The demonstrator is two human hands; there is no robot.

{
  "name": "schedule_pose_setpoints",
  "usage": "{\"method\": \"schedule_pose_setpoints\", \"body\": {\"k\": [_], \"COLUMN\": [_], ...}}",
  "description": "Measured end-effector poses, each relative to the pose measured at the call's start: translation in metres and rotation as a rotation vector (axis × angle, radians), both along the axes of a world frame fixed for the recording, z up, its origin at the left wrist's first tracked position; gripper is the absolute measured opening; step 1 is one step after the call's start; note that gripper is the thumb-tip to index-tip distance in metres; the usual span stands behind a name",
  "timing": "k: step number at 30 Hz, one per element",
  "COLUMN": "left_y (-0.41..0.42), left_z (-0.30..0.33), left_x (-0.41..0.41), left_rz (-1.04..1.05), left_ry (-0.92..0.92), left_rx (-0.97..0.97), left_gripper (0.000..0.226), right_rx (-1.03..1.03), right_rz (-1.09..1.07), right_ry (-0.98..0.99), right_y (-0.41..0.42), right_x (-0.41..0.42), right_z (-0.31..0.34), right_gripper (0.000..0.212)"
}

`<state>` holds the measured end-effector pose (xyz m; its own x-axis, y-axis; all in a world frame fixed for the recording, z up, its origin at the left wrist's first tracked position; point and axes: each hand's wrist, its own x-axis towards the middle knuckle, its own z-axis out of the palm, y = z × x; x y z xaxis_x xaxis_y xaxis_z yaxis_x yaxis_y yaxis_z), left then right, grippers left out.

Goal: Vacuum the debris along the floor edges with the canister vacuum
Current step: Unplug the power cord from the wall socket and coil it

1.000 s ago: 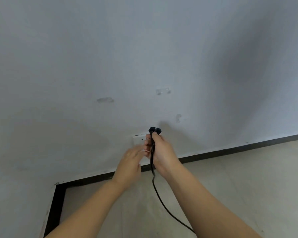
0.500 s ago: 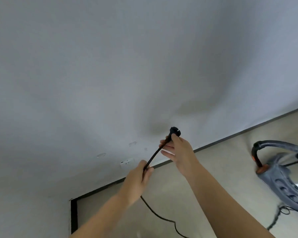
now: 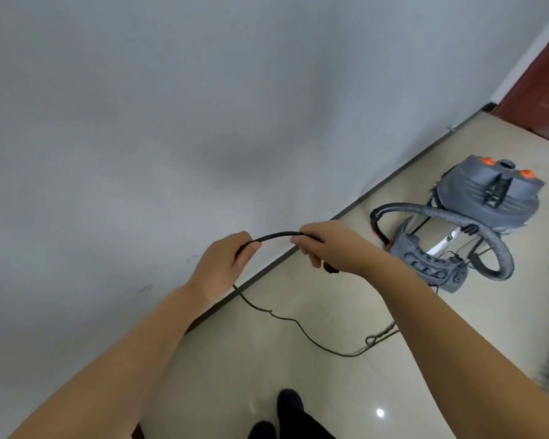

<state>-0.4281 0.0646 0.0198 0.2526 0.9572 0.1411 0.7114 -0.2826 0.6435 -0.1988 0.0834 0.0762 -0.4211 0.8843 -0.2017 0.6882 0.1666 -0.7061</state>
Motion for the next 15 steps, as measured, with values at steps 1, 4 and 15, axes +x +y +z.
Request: {"method": "schedule_pose_setpoints", "body": {"k": [1,4,15], "left_y": [-0.003,-0.013,-0.06], "left_z": [0.0,-0.008,-0.041], "left_x": [0.002,0.006,0.102], "left_rz": [-0.02,-0.083,-0.394], "left_ry": [0.021,0.106,0.465], "left_rx": [-0.006,-0.013,-0.327], "left_gripper": [0.031,0.031,0.031], "right_rx": [0.031,0.164,0.008], "right_rz": [-0.053,-0.301,-1.406], "right_ry": [0.001,-0.01,0.48], "right_y": [-0.012,-0.048,-0.17], "right_x": [0.014,0.069,0.21], "right_z": [0.006,0.017,-0.021], "right_gripper": [0.036,0.037,0.036]}}
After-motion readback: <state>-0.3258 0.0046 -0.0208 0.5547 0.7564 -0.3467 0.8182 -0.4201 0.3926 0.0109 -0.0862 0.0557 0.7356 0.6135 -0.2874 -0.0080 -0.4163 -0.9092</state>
